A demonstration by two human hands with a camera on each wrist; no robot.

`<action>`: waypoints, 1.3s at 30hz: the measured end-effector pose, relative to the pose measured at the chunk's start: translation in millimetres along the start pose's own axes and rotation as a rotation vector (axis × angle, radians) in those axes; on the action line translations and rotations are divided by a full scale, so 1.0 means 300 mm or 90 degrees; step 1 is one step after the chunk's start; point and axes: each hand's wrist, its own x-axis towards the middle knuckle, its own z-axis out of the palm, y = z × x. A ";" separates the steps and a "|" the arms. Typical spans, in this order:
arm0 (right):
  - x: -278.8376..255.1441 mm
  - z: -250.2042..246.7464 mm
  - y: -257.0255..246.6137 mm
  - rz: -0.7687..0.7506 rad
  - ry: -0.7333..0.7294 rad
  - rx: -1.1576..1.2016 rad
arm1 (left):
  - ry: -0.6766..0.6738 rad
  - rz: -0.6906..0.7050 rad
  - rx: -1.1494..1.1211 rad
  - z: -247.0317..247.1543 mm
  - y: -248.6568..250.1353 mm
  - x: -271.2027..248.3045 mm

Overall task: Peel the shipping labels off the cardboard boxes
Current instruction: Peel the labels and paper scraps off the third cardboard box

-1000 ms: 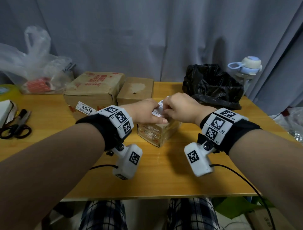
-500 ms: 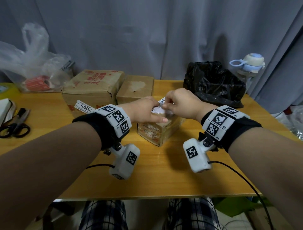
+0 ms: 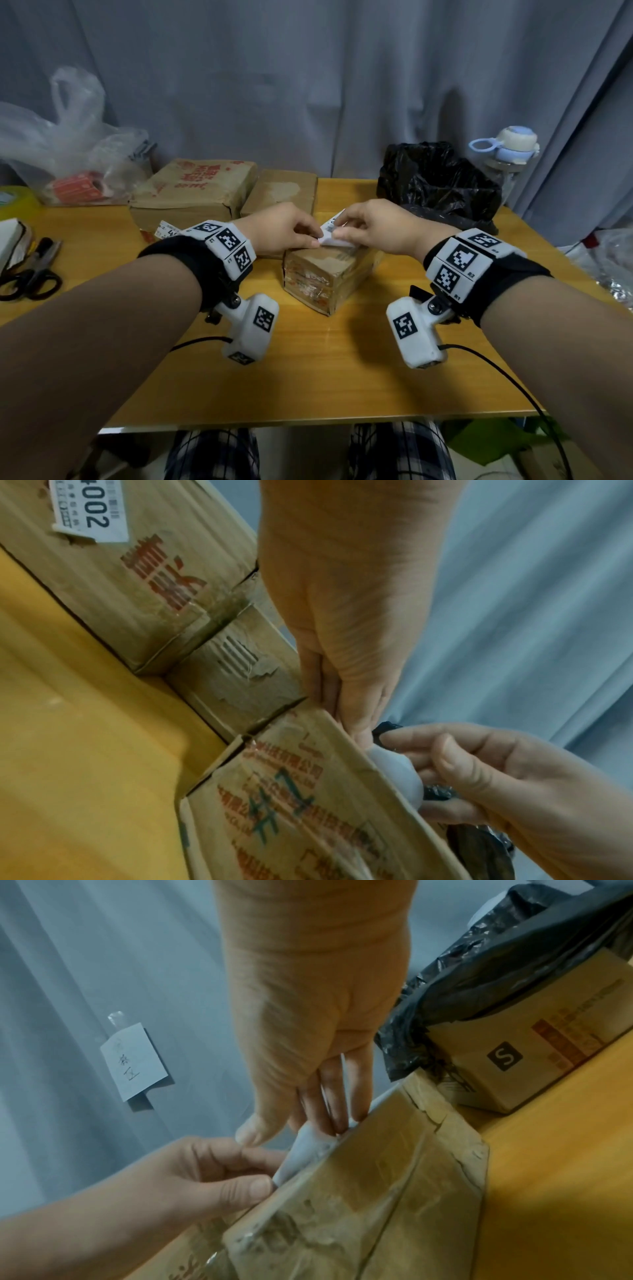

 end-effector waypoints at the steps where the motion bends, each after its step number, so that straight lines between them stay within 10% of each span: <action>1: 0.004 0.001 -0.005 0.001 -0.009 -0.026 | 0.009 0.011 0.007 0.000 0.003 0.001; 39: 0.059 0.024 -0.043 -0.028 0.003 -0.177 | -0.094 -0.029 0.063 -0.018 -0.002 -0.011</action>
